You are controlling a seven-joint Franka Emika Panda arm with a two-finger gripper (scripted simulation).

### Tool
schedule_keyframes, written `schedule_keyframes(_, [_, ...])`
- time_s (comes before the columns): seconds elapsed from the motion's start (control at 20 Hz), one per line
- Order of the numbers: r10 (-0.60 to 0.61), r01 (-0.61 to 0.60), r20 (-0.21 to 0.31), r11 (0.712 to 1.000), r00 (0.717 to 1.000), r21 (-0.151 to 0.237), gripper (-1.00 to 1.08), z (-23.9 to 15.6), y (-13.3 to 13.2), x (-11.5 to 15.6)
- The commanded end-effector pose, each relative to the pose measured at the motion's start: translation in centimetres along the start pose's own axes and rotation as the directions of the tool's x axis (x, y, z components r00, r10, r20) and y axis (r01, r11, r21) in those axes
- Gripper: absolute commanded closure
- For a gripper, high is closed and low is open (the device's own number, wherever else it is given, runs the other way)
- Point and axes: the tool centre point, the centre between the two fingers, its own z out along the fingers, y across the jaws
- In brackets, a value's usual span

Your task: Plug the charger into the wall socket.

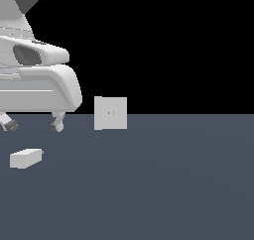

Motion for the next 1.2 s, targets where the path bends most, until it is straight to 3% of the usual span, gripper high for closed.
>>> schedule_keyframes(0.0, [0.001,-0.001,-0.015,1.000,1.000,-0.002,-0.92,0.3,-0.5,-0.2])
schedule_keyframes(0.75, [0.003,-0.003,-0.036,1.000,0.999,-0.006,-0.92,1.3,-1.4,-0.8])
schedule_keyframes(1.15, [0.005,-0.005,-0.035,1.000,0.999,-0.005,-0.92,4.1,-1.3,-2.2])
